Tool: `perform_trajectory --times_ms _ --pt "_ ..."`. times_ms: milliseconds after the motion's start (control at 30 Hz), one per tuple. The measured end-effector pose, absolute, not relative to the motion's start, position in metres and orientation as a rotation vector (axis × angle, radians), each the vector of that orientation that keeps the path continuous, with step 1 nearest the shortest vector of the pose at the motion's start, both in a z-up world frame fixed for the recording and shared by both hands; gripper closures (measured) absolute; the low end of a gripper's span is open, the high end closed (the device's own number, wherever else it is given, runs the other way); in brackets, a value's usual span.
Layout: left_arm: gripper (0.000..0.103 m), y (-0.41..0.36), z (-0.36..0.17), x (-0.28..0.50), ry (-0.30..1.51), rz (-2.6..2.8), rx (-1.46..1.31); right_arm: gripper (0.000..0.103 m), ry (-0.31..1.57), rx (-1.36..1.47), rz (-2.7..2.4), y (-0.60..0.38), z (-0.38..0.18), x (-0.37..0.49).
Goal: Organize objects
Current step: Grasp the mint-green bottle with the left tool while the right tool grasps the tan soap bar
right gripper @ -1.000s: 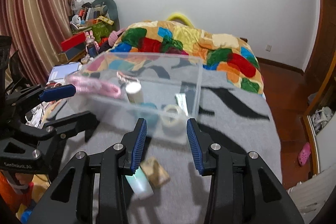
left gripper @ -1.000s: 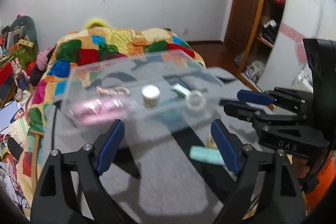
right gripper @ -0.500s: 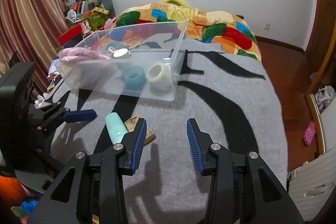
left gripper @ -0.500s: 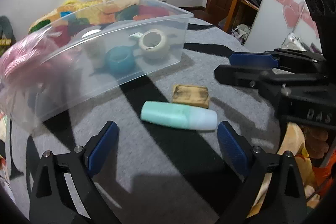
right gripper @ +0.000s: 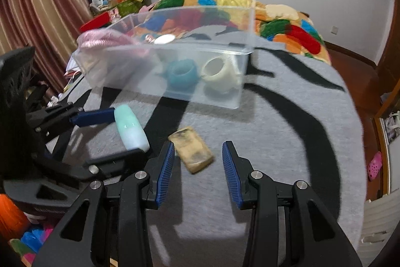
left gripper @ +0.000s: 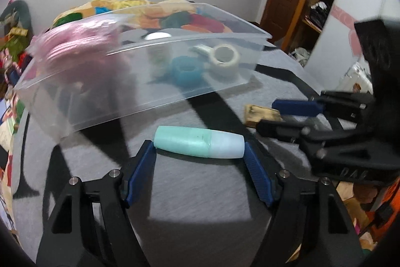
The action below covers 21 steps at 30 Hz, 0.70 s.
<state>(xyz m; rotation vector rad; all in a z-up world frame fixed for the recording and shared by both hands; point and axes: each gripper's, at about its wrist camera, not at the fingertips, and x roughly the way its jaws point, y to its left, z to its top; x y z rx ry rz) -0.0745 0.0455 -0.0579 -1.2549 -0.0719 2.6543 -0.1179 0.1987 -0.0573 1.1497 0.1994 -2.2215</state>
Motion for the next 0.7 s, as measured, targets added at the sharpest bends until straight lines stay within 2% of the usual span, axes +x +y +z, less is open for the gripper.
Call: perform_trajectory --times_ms 100,133,200,700 --pt "0.031 0.038 -0.054 -0.072 -0.096 2.67 -1.242 0.067 0.275 1.13 -2.239 0.186 -0.062 -0.112" --pt "0.031 0.036 -0.052 -0.071 -0.1 2.676 -1.232 0.074 0.297 1.113 -2.253 0.183 -0.062 -0.108" --pt "0.031 0.035 -0.048 -0.068 -0.101 2.689 -1.213 0.077 0.293 1.109 -2.242 0.181 -0.061 -0.106" --pt "0.031 0.027 0.011 -0.064 -0.071 2.802 -0.983 0.079 0.179 0.945 -2.333 0.187 -0.01 -0.105"
